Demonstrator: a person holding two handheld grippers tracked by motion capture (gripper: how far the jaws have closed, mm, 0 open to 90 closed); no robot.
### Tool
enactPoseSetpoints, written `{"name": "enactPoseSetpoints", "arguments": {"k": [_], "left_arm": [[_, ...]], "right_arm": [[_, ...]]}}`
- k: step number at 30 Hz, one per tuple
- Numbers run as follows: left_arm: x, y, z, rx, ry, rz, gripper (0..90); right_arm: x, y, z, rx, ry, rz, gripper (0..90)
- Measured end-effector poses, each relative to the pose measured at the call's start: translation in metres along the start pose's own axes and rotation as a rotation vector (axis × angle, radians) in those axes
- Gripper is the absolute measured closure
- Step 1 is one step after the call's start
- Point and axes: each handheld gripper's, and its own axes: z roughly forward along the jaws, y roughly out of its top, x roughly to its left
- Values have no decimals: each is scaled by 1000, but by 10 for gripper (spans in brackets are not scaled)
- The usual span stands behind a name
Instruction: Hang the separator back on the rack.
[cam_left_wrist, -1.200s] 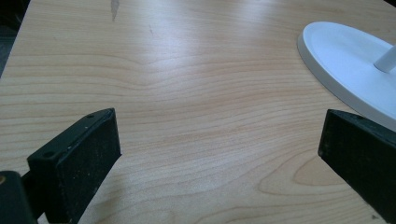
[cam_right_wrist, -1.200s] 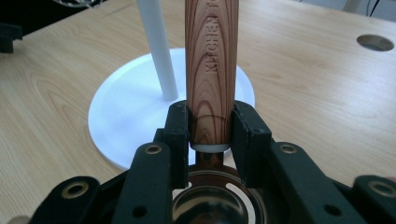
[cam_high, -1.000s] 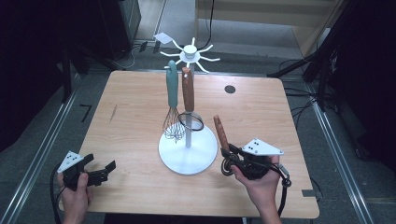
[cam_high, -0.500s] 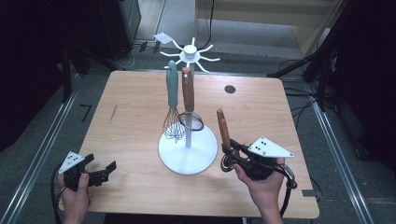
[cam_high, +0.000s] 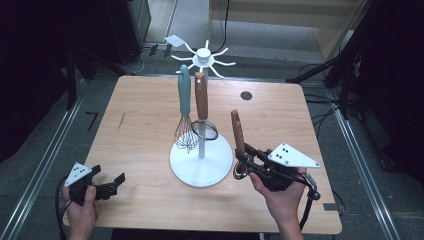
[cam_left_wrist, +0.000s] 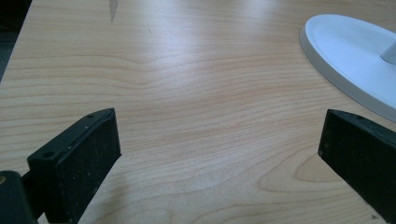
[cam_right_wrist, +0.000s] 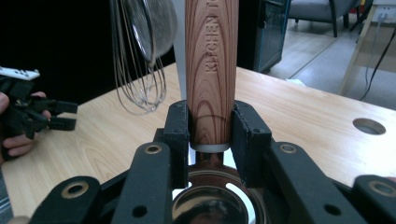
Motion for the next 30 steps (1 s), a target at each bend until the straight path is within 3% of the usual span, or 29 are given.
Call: {"name": "enactPoseSetpoints", "arguments": {"k": [19,30], "left_arm": [[-2,0,1,6,5,10,0],[-3,0,1,4,10,17,0]], "right_arm": [[13,24,3,-86,32,-26,713],[19,37,2,-123,27,-47,712]]}}
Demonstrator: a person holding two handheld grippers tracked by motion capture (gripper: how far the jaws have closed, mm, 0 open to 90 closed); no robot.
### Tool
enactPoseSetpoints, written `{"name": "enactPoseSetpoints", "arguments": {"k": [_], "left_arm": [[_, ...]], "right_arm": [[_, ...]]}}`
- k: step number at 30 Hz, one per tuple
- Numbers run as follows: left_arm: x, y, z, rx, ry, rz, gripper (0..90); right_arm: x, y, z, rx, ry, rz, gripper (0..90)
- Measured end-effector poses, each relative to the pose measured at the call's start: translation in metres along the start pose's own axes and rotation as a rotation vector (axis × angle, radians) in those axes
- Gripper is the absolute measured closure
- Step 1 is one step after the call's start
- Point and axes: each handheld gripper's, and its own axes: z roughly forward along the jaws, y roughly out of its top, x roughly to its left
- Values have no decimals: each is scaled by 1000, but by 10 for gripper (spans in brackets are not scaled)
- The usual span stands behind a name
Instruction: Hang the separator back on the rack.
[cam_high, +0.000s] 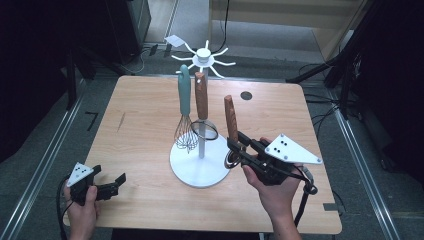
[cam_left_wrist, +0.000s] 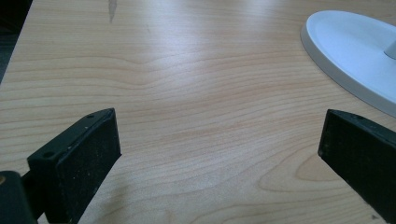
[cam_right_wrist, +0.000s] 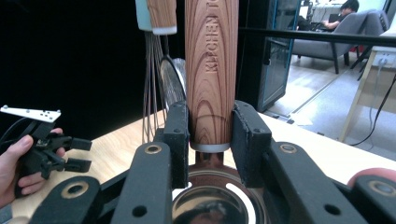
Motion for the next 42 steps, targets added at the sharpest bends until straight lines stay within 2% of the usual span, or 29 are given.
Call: {"name": "enactPoseSetpoints", "arguments": {"k": [14,42], "left_arm": [[0,0,0,2,6,6,0],[-1,0,0,-1,6,5,0]], "right_arm": [[4,13,3,-31,-2,-17,713],[12,37,4,-116,-19,-13,713]]}}
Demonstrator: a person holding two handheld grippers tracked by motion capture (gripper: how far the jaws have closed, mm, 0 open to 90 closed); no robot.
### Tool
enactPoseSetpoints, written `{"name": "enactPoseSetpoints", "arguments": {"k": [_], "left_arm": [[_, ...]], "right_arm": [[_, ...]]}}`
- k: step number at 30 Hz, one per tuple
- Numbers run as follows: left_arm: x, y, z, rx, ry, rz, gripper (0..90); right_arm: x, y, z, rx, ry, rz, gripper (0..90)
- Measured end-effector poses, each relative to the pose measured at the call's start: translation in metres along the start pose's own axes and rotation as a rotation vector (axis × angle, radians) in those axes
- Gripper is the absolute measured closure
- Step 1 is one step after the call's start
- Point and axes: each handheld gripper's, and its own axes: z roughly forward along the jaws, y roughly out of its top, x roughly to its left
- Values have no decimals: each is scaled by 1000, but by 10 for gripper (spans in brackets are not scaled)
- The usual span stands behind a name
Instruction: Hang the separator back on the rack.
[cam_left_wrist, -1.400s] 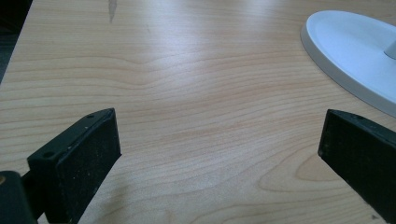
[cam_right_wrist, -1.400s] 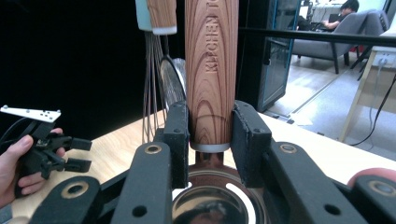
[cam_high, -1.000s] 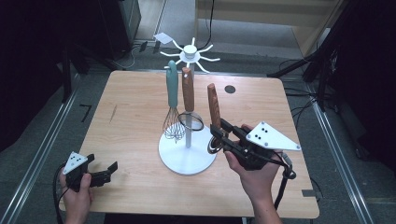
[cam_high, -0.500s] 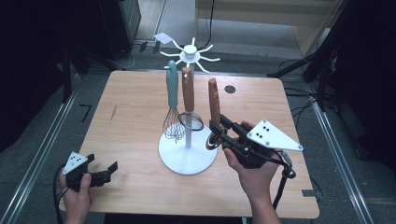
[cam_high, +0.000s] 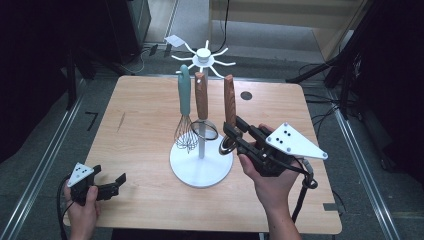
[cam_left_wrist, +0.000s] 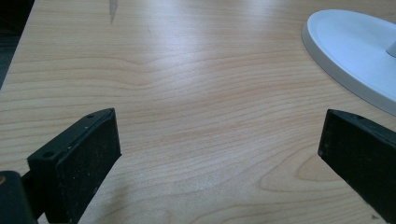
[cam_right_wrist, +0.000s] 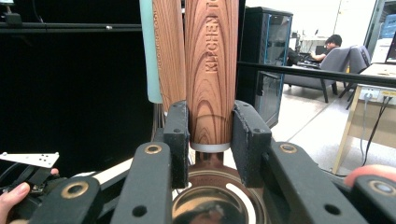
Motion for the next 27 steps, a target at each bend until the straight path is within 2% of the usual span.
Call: {"name": "enactPoseSetpoints", "arguments": {"k": [13,22,25,26,27], "left_arm": [[0,0,0,0,-2,0,0],[0,0,0,0,1,0,0],[0,0,0,-1,0,0,0],[0,0,0,0,-1,-1,0],[0,0,0,0,-1,0,0]], "right_arm": [[1,3,10,12,-3,-13,712],[1,1,17,24,3,-2,711],[0,-1,17,9,12,8,705],[-1,-1,17,4,12,14,693],[-1,-2,16,-7,13,27,635]]}}
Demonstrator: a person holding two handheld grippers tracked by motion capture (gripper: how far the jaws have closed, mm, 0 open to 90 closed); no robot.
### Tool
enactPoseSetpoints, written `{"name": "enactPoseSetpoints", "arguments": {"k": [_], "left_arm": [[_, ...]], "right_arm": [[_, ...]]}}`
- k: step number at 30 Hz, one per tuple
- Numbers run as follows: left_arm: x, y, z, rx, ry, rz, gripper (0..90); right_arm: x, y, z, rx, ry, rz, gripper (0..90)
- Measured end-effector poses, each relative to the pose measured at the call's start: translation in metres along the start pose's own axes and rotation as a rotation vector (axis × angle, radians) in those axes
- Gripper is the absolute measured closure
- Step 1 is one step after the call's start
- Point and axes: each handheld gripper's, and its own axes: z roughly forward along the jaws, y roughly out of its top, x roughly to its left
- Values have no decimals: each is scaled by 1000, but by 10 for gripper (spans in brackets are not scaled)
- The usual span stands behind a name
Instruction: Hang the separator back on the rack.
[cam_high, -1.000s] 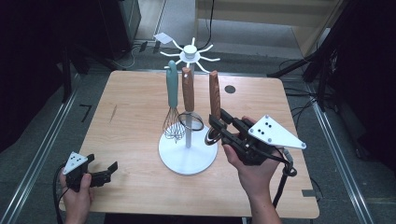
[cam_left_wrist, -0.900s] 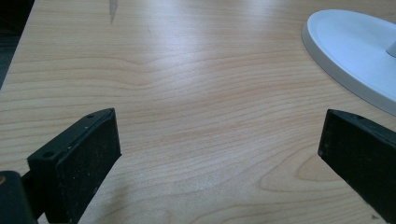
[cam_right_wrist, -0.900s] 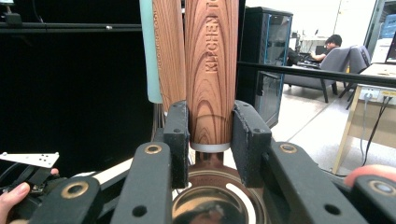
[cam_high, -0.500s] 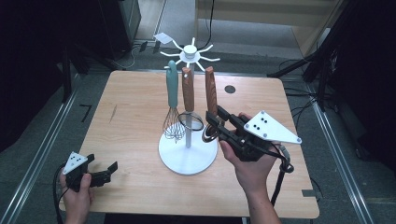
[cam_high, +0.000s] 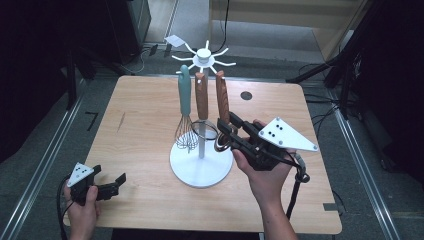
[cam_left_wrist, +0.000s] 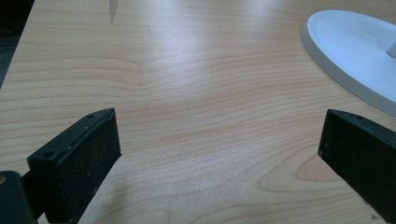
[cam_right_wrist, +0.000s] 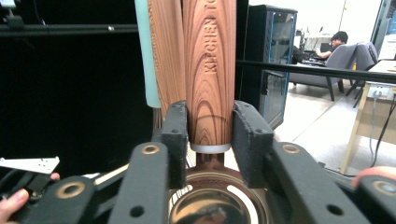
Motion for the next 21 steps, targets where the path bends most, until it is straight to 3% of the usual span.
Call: {"name": "enactPoseSetpoints", "arguments": {"k": [1,5,17,21], "left_arm": [[0,0,0,0,0,0,0],[0,0,0,1,0,0,0],[0,0,0,0,2,1,0],[0,0,0,1,3,6,0]], "right_arm": [[-1,-1,-1,-9,-8,0,580],[-4,-7,-4,-6,-34,-4,519],[-18,-49,-14,77,-123,-11,297],[-23,-62,-17,101,-148,-13,268]]}}
